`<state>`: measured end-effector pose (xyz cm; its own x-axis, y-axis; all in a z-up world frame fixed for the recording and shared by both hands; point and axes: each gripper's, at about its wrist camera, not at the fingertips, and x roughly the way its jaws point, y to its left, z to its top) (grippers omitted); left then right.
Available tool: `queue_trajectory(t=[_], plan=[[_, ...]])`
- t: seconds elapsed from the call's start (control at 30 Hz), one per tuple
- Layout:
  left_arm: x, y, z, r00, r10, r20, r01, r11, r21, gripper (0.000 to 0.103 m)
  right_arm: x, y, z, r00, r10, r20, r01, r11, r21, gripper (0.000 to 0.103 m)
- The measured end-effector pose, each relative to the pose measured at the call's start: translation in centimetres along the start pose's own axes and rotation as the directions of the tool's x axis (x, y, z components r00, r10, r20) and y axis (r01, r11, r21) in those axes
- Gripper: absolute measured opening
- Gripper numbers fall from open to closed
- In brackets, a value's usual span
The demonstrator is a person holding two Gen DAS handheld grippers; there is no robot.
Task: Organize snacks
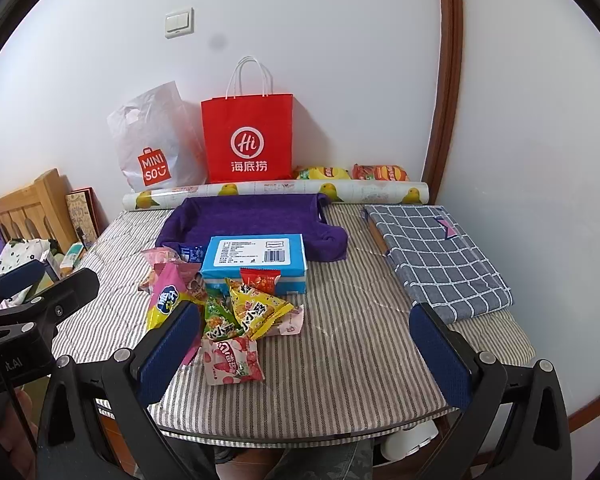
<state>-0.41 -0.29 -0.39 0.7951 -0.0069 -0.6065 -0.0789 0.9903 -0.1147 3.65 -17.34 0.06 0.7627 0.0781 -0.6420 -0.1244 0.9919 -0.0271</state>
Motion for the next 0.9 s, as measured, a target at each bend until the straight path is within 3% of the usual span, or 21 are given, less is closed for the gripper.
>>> queue_trajectory(t=[0.2, 0.47, 0.7, 0.9], plan=[[0.1, 0.1, -0.2, 0.999, 0.000, 0.036, 0.000, 1.000, 0.003, 0.103, -0.2, 0.0, 0.1, 1.000, 0.007, 0.007, -0.007, 1.000, -0.002, 0.103], [0.1, 0.2, -0.1, 1.000, -0.002, 0.030, 0.002, 1.000, -0.002, 0.103, -0.3, -0.2, 0.1, 1.000, 0.004, 0.011, -0.004, 1.000, 0.001, 0.103], [0.3, 0.4, -0.1, 0.997, 0.002, 0.082, -0.003, 1.000, 0.008, 0.103, -0.4, -0.2, 0.0, 1.000, 0.004, 0.018, -0.004, 1.000, 0.003, 0.103], [2.7, 1.8, -0.1, 1.000, -0.002, -0.023, 0.001, 0.999, -0.041, 0.103, 1.3, -0.5, -0.6, 1.000, 0.018, -0.004, -0.018, 1.000, 0.016, 0.103]])
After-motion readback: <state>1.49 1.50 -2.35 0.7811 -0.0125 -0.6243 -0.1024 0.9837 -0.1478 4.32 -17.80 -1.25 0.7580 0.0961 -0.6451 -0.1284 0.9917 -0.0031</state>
